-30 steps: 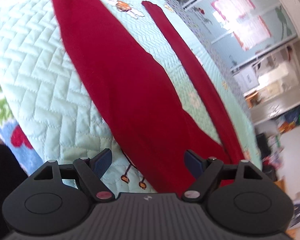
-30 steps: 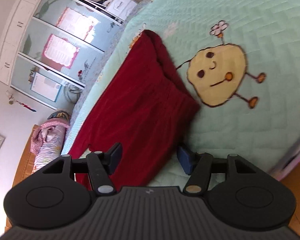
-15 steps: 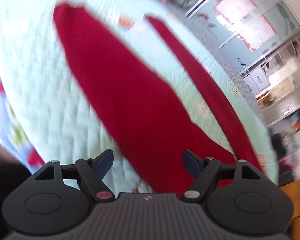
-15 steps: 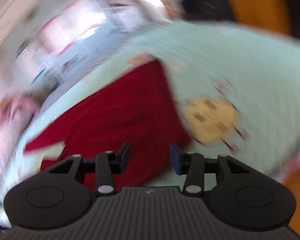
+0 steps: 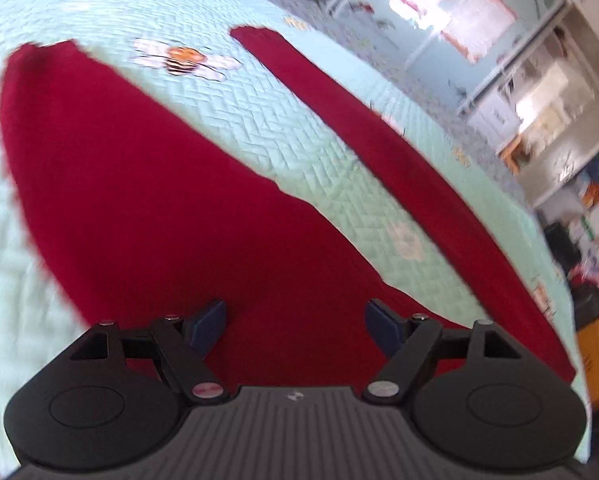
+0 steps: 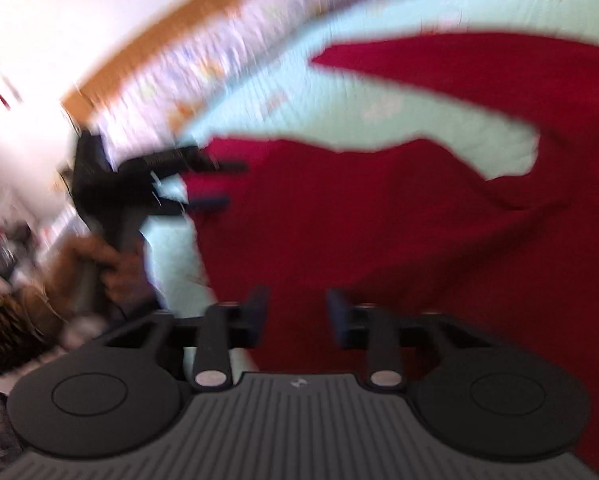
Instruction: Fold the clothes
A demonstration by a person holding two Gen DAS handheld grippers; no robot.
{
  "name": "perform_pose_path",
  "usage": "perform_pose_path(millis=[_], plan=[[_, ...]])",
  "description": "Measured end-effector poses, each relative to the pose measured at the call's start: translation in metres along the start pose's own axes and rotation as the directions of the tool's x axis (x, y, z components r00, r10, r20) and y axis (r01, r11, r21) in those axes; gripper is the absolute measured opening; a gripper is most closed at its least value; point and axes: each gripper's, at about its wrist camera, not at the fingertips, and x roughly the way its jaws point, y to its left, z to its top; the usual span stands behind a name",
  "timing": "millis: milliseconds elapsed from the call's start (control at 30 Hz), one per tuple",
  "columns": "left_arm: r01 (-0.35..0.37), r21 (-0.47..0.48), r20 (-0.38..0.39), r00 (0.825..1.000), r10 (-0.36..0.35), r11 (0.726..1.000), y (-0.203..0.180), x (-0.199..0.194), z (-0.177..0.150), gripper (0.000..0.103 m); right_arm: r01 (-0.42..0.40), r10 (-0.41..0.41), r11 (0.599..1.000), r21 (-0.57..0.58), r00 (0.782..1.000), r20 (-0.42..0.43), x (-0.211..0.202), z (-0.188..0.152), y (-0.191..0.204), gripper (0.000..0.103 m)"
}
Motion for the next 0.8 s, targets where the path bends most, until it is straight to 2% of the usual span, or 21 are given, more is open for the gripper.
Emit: perform_pose_path(millis=[67, 133, 167, 233, 300, 400, 467, 500, 533, 600, 633, 667, 700, 733, 767, 800], plan=[[-0.006, 0.032, 0.029, 1.0, 0.005, 0.999, 0.0, 0.013, 0.015, 0.08, 0.015, -0.017, 0.999, 0.044, 0.999, 0.047, 0.008, 0.018, -0.022, 0.0], [0.001, -0.005, 0.017, 1.0, -0.001, 1.0, 0.005, 0.021, 0.027, 0.08, 0.059, -0.072, 0.991, 0.121, 0.991, 0.113, 0.002, 0.031, -0.03, 0.001], [0.029, -0.042, 0.016, 0.999, -0.028, 0.999, 0.01, 0.021, 0.03, 0.08, 0.052, -0.071, 0.988, 0.143, 0.988, 0.138, -0.004, 0.034, -0.029, 0.009], [0.052, -0.086, 0.036, 0.998, -0.049, 0.995, 0.019, 0.013, 0.029, 0.08, -0.016, -0.004, 0.991, 0.131, 0.988, 0.156, -0.011, 0.034, -0.013, 0.009], [0.048, -0.108, 0.078, 0.996, -0.04, 0.993, 0.028, -0.003, 0.019, 0.08, -0.076, 0.068, 0.995, 0.071, 0.991, 0.113, -0.007, 0.035, 0.007, 0.01], [0.005, -0.116, 0.147, 0.989, 0.013, 0.993, 0.039, -0.03, -0.002, 0.08, -0.134, 0.134, 0.99, -0.031, 0.991, -0.011, 0.022, 0.043, 0.034, 0.014], [-0.009, -0.108, 0.141, 0.99, 0.024, 0.994, 0.045, -0.024, 0.002, 0.081, -0.11, 0.104, 0.99, -0.09, 0.992, -0.075, 0.05, 0.053, 0.037, 0.013], [-0.014, -0.102, 0.13, 0.991, 0.027, 0.995, 0.048, -0.017, 0.006, 0.081, -0.063, 0.053, 0.991, -0.116, 0.995, -0.086, 0.063, 0.06, 0.033, 0.005], [-0.015, -0.094, 0.132, 0.991, 0.027, 0.995, 0.049, -0.012, 0.013, 0.081, -0.022, 0.016, 0.995, -0.101, 0.998, -0.059, 0.071, 0.067, 0.025, 0.0], [-0.012, -0.073, 0.154, 0.988, 0.023, 0.997, 0.05, -0.001, 0.033, 0.081, 0.042, -0.042, 0.999, -0.012, 0.998, 0.038, 0.075, 0.079, 0.011, 0.0], [-0.005, -0.077, 0.167, 0.986, 0.018, 0.997, 0.052, 0.004, 0.042, 0.081, 0.085, -0.086, 0.996, 0.023, 0.992, 0.093, 0.071, 0.084, 0.011, 0.001], [0.008, -0.094, 0.182, 0.983, 0.01, 0.996, 0.055, 0.008, 0.052, 0.081, 0.105, -0.109, 0.994, 0.039, 0.985, 0.132, 0.067, 0.088, 0.014, 0.01], [0.019, -0.127, 0.19, 0.982, 0.005, 0.992, 0.058, 0.01, 0.06, 0.08, 0.07, -0.074, 0.997, 0.034, 0.987, 0.14, 0.066, 0.091, 0.022, 0.01], [0.044, -0.165, 0.203, 0.979, -0.01, 0.985, 0.061, 0.006, 0.065, 0.08, -0.01, 0.008, 1.0, 0.013, 0.993, 0.116, 0.069, 0.092, 0.034, 0.01], [0.081, -0.197, 0.225, 0.974, -0.035, 0.977, 0.065, 0.0, 0.067, 0.08, -0.078, 0.08, 0.997, -0.027, 0.994, 0.069, 0.074, 0.091, 0.049, 0.011], [0.106, -0.221, 0.253, 0.966, -0.048, 0.97, 0.069, -0.008, 0.066, 0.08, -0.117, 0.118, 0.991, -0.068, 0.993, 0.012, 0.083, 0.09, 0.061, 0.013]])
